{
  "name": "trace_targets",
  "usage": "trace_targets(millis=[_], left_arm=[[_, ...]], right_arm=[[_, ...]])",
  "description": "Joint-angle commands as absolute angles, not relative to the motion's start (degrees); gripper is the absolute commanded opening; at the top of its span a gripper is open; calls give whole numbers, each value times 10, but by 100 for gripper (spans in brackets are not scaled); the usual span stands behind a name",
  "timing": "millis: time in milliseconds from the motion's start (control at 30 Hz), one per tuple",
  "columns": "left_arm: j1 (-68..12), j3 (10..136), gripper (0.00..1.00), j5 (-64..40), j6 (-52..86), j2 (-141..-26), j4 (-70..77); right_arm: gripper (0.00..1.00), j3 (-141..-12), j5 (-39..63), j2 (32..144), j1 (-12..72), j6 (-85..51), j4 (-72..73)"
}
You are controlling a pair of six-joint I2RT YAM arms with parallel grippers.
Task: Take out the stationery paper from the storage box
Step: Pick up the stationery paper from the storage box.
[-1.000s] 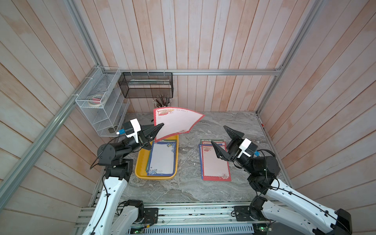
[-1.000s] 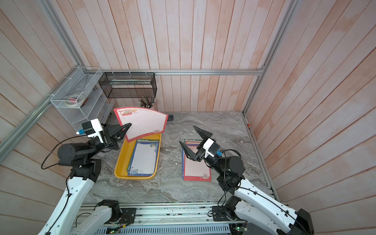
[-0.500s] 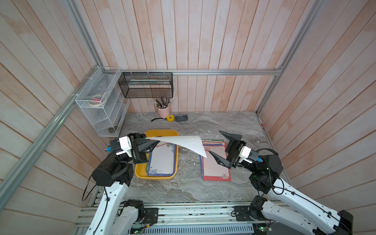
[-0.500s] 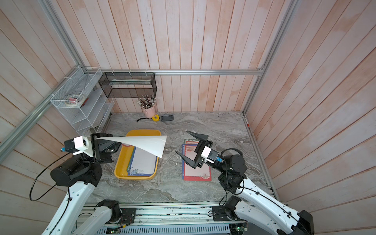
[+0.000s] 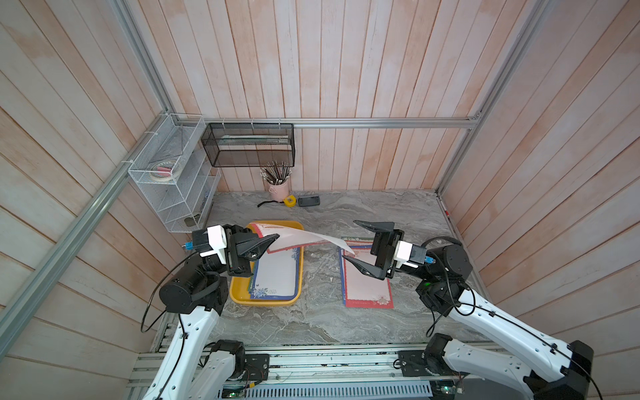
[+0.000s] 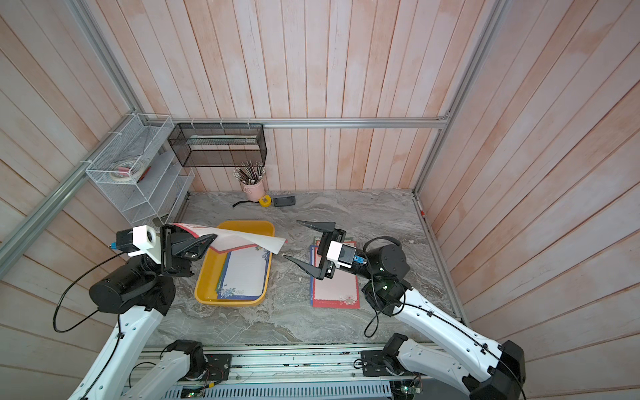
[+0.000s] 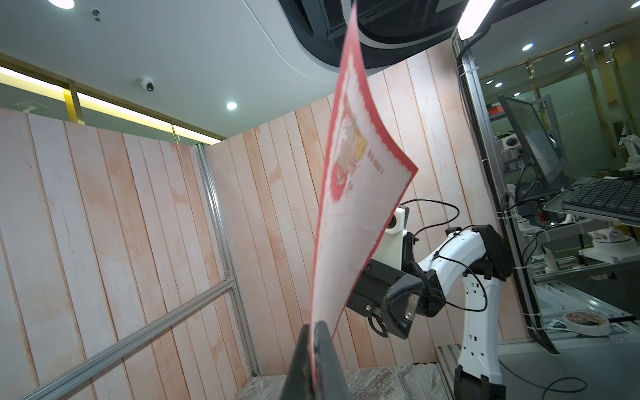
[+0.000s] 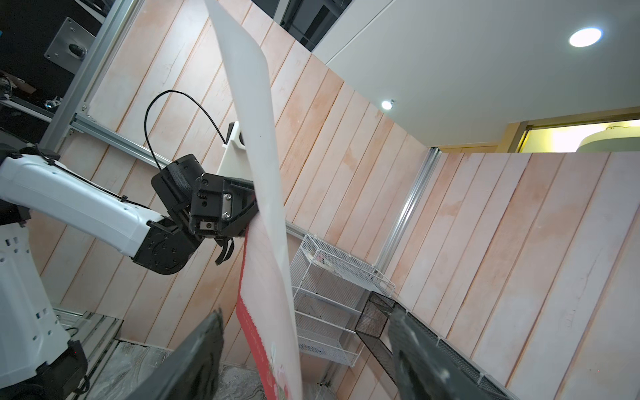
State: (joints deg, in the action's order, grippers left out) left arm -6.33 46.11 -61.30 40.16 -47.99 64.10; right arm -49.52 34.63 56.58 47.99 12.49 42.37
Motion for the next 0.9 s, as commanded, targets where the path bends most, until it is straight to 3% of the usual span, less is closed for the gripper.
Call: trace_targets(millis=[0,333,600,867], left_arm=[[-70,479,0,-629,401,-476,621],[-84,479,0,-634,388,-472,605],[-85,478,0,-635,382,-474,598],[-88,476,0,-635,376,-467,597]], right_arm=[[74,-520,362,578,488,137,428],[59,-544,377,630,513,124,461],[40,-547,378,656,523,118,483],[29,-537,375,658,523,104,495]])
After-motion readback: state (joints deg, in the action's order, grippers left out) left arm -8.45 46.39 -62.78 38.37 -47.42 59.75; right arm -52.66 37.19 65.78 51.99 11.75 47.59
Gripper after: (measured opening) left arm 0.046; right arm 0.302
